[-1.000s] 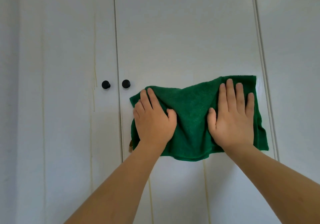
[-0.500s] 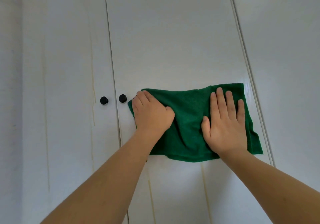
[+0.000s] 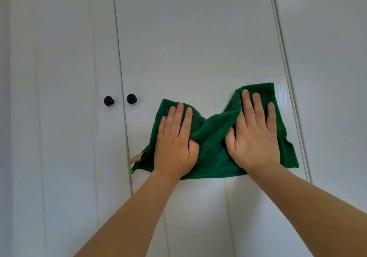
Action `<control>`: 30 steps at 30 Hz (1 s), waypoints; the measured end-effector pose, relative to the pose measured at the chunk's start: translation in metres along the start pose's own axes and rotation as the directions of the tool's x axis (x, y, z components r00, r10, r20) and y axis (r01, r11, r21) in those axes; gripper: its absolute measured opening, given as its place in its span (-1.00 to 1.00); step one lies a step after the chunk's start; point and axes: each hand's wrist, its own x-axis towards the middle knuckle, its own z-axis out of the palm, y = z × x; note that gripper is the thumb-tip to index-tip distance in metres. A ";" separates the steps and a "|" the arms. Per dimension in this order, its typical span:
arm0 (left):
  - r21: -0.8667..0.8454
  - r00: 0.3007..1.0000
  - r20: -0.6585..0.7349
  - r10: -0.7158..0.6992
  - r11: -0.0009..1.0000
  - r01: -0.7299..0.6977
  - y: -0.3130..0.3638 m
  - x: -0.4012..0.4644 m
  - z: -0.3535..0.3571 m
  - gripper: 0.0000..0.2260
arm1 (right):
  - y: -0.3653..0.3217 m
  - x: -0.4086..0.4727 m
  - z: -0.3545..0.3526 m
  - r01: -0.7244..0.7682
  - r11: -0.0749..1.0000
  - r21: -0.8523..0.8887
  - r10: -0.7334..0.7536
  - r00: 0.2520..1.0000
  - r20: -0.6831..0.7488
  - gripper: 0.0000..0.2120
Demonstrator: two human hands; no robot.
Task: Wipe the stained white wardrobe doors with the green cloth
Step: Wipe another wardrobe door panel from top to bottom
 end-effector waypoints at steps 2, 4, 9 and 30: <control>-0.016 0.973 -0.049 -0.225 0.974 0.224 -0.009 -0.011 -0.001 -0.30 | -0.003 -0.003 0.002 0.104 0.994 -0.029 -0.104 0.995 0.009 -0.35; -0.039 0.917 -0.094 -0.387 0.922 0.385 -0.014 -0.014 -0.001 -0.29 | -0.007 -0.006 0.002 0.235 0.969 -0.071 -0.233 0.972 0.032 -0.35; -0.030 0.877 -0.125 -0.463 0.886 0.463 -0.019 0.014 0.003 -0.28 | -0.009 -0.008 0.008 0.566 0.813 -0.139 -0.556 0.825 0.104 -0.41; -0.094 0.852 -0.222 -0.474 0.880 0.465 -0.005 -0.030 0.018 -0.34 | -0.026 0.015 0.012 0.291 0.957 -0.025 -0.291 0.956 -0.034 -0.38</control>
